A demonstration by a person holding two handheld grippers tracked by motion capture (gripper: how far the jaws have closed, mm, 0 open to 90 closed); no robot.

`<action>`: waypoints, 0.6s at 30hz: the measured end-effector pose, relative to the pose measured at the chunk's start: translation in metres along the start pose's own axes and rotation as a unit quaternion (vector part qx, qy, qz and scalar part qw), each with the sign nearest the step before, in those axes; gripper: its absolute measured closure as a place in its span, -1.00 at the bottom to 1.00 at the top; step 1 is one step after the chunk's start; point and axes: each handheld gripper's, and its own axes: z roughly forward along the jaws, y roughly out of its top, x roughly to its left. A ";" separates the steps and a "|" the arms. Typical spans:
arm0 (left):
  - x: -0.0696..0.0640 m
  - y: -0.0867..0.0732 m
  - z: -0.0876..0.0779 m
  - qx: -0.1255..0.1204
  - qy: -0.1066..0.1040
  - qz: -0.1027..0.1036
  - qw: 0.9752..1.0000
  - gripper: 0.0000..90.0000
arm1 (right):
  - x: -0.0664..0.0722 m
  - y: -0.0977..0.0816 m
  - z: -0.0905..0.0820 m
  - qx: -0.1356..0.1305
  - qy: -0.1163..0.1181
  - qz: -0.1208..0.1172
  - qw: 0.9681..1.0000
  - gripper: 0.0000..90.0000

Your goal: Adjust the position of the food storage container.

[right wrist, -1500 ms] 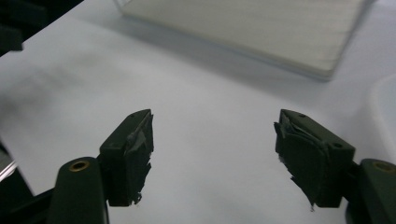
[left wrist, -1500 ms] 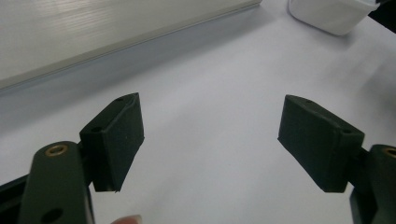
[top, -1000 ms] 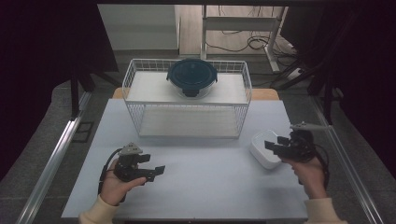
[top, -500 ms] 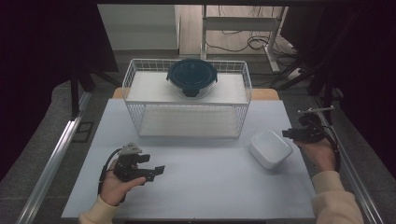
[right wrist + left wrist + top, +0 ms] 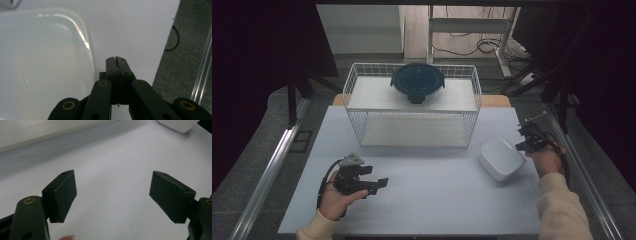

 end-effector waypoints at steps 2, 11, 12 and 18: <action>0.001 0.000 0.000 0.000 0.001 -0.001 1.000 -0.53 | 0.001 0.000 0.001 0.003 -0.005 -0.003 1.000 0.99; 0.000 0.000 0.002 0.003 -0.002 0.000 1.000 -0.53 | 0.013 -0.006 -0.001 0.007 0.023 -0.040 0.999 0.99; 0.000 -0.001 0.002 0.003 -0.003 -0.001 1.000 -0.53 | 0.016 -0.008 -0.001 0.006 0.027 -0.043 0.999 0.99; -0.001 -0.001 0.003 0.006 -0.003 0.000 1.000 -0.52 | 0.035 -0.017 -0.005 0.000 0.051 -0.033 0.998 0.99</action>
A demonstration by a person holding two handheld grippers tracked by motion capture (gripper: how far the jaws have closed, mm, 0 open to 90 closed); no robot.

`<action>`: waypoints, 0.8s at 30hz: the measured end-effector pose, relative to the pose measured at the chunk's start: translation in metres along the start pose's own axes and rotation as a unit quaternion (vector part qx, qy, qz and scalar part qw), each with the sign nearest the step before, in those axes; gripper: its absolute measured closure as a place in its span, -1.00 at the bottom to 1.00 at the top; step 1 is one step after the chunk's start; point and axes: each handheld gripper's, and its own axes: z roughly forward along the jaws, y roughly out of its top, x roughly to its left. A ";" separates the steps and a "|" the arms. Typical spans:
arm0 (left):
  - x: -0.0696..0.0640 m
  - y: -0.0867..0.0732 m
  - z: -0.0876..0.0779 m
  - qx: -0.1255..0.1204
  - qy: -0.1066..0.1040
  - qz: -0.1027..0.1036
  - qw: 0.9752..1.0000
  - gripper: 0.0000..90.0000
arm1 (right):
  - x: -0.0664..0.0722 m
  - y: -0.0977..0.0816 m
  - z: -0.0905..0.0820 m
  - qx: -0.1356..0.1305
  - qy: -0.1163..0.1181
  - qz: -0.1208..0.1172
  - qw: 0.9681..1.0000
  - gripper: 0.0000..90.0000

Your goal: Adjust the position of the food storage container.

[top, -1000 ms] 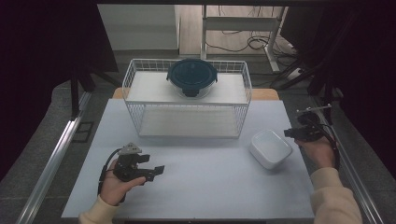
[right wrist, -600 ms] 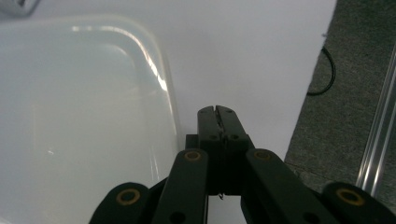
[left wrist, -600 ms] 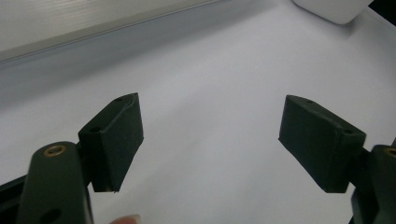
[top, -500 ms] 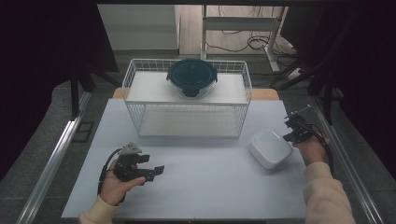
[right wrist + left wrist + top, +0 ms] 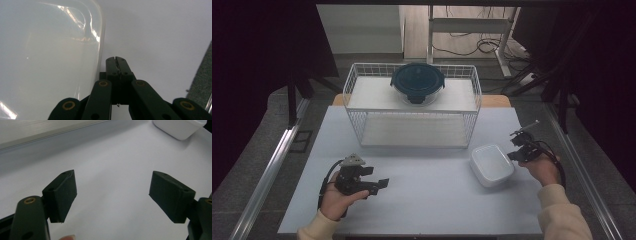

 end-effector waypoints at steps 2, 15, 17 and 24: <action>-0.001 0.000 0.000 0.000 0.001 0.001 1.000 -0.52 | 0.008 -0.001 -0.001 0.006 0.004 -0.003 1.000 0.99; -0.003 0.000 0.001 0.000 -0.004 0.004 1.000 -0.52 | 0.059 -0.016 -0.006 0.006 0.043 -0.019 0.999 0.99; -0.003 0.000 0.001 0.001 -0.004 0.003 1.000 -0.52 | 0.063 -0.016 -0.005 0.006 0.046 -0.022 0.999 0.99; -0.003 -0.001 0.002 0.003 -0.004 0.003 1.000 -0.52 | 0.084 -0.018 -0.003 -0.001 0.065 -0.039 0.997 0.99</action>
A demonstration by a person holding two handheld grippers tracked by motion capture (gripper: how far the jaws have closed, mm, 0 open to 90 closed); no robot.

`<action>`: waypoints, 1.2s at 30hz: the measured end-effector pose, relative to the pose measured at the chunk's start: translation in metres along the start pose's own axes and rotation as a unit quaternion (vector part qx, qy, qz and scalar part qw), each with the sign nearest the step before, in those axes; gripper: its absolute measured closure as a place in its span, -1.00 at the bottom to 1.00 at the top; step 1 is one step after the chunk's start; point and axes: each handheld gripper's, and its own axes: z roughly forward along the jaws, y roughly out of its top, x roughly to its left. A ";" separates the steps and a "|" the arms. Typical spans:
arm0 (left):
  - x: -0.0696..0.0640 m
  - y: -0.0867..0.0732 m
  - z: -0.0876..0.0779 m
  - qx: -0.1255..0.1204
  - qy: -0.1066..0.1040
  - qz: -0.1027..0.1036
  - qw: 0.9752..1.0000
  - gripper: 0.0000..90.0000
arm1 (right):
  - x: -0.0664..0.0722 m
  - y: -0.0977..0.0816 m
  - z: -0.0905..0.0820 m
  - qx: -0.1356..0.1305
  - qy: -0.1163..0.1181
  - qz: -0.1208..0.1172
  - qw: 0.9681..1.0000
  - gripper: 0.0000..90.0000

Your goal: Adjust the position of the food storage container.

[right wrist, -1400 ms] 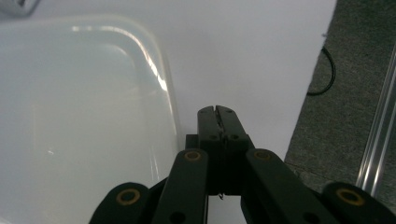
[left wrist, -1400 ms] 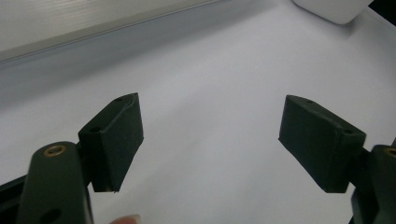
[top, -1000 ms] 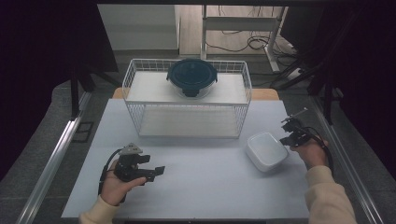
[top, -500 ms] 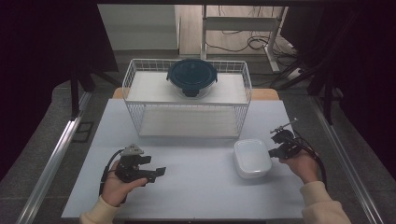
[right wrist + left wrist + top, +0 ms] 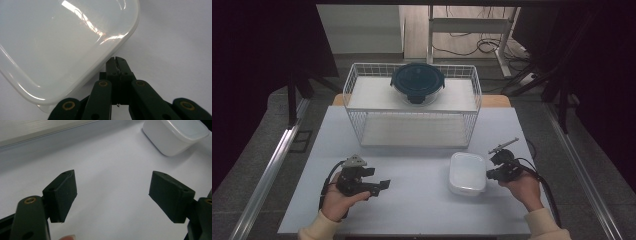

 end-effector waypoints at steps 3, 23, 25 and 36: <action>0.000 0.000 -0.001 0.000 0.000 0.000 1.000 -0.51 | 0.006 0.000 0.001 -0.007 0.000 -0.003 1.000 0.99; 0.003 0.000 -0.001 0.000 0.000 -0.005 1.000 -0.51 | 0.031 0.022 0.021 -0.038 0.028 -0.022 0.999 0.99; 0.004 0.000 -0.001 -0.001 0.000 -0.006 1.000 -0.51 | 0.036 0.025 0.024 -0.039 0.033 -0.024 0.998 0.99; 0.005 0.000 -0.001 -0.001 -0.009 -0.009 1.000 -0.50 | 0.057 0.039 0.036 -0.054 0.058 -0.039 0.996 0.99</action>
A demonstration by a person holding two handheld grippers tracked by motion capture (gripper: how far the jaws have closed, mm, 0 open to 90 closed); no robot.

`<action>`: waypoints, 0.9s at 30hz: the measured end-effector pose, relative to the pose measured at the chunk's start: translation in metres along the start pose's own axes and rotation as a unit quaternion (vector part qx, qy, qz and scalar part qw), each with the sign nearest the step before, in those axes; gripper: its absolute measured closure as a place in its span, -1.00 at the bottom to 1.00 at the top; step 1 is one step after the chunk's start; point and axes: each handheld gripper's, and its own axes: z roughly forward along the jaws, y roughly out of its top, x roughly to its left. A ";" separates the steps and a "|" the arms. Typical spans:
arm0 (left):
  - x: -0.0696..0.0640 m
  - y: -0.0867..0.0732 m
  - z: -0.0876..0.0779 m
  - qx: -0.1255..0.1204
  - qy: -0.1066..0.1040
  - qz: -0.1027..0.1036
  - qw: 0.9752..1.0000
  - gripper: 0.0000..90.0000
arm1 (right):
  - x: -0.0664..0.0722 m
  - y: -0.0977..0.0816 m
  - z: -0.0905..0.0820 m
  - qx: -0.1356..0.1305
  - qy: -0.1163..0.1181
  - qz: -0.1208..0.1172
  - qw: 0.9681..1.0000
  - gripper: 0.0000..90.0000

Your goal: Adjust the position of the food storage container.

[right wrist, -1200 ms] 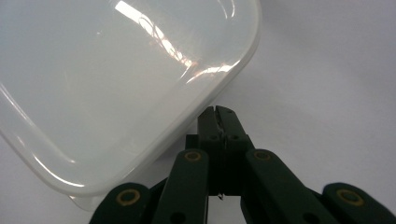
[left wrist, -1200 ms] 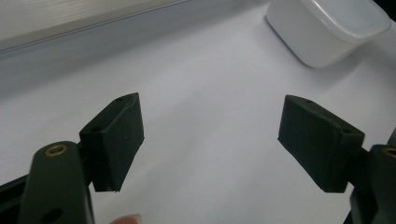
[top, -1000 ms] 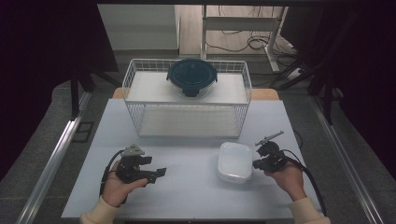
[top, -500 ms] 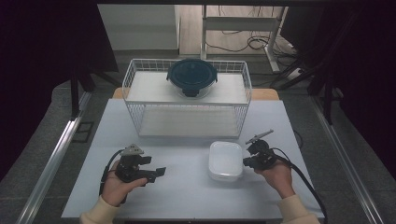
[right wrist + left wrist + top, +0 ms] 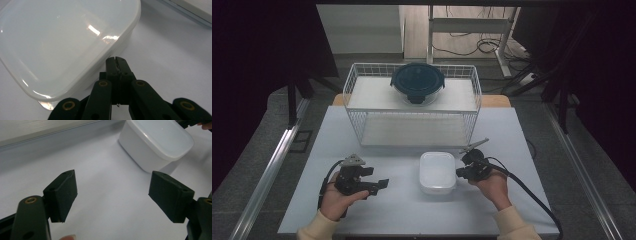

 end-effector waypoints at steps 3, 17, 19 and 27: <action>0.000 0.001 0.000 -0.002 -0.013 -0.006 1.000 -0.51 | 0.003 0.003 0.005 -0.007 0.013 0.004 1.000 0.99; 0.002 0.000 0.000 0.000 -0.004 -0.008 1.000 -0.50 | 0.023 0.014 0.018 -0.007 0.028 -0.019 0.999 0.99; 0.002 0.000 0.000 0.001 -0.004 -0.009 1.000 -0.50 | 0.026 0.015 0.020 -0.010 0.032 -0.020 0.999 0.99; 0.003 0.000 0.000 0.003 -0.002 -0.010 1.000 -0.50 | 0.031 0.015 0.028 -0.023 0.057 -0.007 0.998 0.99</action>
